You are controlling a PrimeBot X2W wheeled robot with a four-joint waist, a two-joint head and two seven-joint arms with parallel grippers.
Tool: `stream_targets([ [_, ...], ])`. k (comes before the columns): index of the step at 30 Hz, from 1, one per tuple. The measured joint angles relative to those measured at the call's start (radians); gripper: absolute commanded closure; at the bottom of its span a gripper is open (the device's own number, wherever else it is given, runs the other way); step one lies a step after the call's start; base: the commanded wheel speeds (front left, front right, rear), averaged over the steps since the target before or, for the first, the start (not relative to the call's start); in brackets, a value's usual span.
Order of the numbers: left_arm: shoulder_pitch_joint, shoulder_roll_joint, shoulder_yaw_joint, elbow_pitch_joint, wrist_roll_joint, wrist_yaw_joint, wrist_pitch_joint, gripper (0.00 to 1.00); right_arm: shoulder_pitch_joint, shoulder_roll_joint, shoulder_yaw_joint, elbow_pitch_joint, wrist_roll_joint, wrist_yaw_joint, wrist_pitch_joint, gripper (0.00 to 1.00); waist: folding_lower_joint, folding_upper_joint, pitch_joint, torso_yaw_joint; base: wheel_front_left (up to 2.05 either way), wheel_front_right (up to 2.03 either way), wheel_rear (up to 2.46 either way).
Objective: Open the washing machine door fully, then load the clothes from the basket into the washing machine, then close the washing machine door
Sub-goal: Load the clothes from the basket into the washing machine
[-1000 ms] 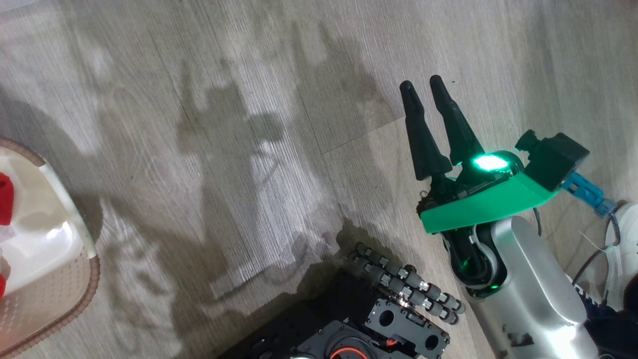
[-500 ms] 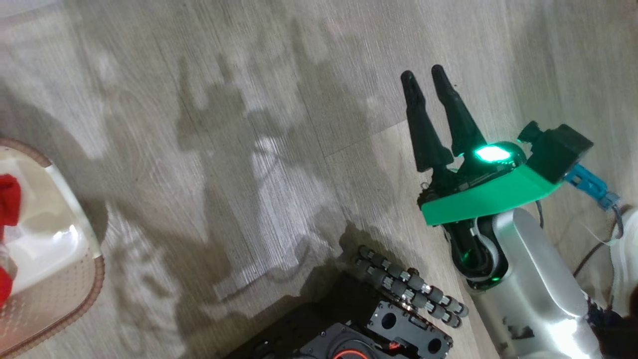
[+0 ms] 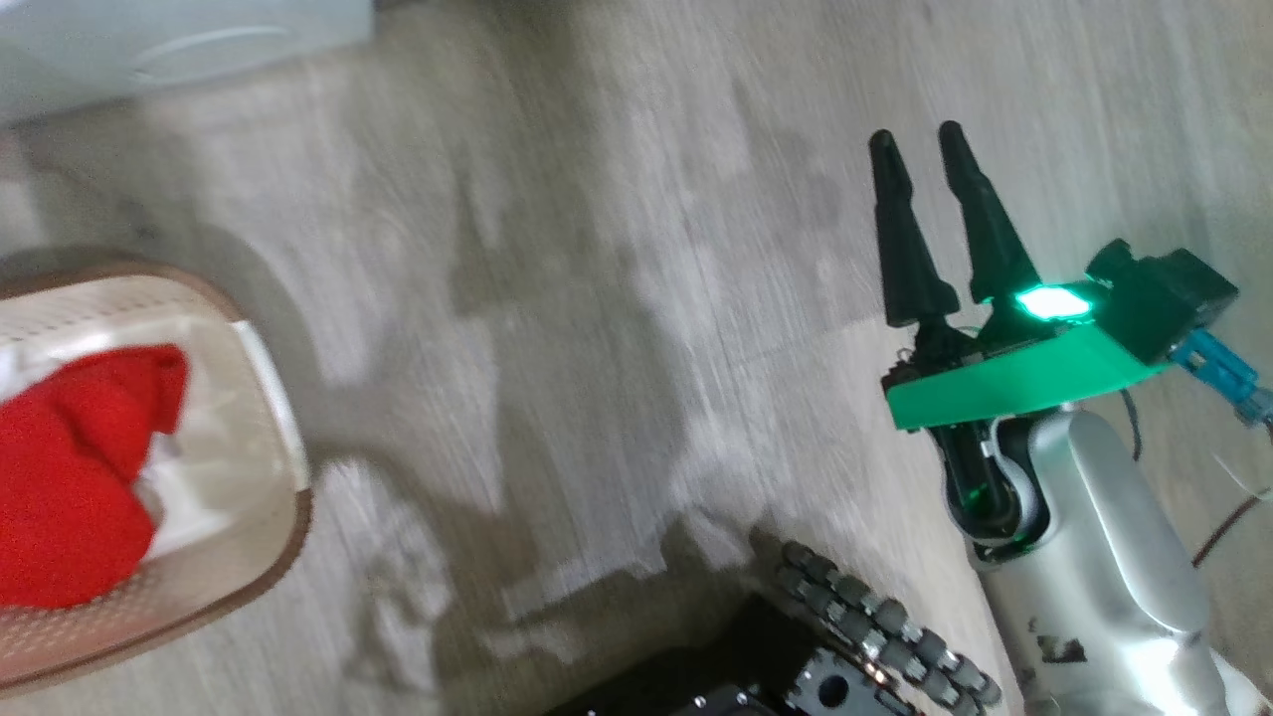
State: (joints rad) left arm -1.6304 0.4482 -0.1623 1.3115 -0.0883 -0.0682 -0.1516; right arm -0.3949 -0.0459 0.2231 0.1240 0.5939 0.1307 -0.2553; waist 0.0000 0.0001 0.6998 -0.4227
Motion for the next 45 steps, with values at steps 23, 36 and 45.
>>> stream_targets([
  [23,0.784,-0.199,-0.034,-0.352,-0.113,-0.055,-0.098,0.00,0.218,-0.001,-0.171,0.028,-0.174,0.000,0.000,0.00,-0.0001,0.0000,-0.423,0.244,0.00,0.00,0.00],
  [36,1.298,-0.337,-0.024,-0.812,-0.069,0.073,-0.098,0.00,0.319,-0.021,-0.174,0.027,-0.181,0.000,0.000,0.00,-0.0001,0.0000,-0.609,0.352,0.00,0.00,0.00],
  [45,1.497,-0.381,0.042,-1.022,-0.048,0.145,-0.098,0.00,0.363,-0.021,-0.170,0.023,-0.178,0.000,0.000,0.00,-0.0002,0.0000,-0.692,0.373,0.00,0.00,0.00],
])
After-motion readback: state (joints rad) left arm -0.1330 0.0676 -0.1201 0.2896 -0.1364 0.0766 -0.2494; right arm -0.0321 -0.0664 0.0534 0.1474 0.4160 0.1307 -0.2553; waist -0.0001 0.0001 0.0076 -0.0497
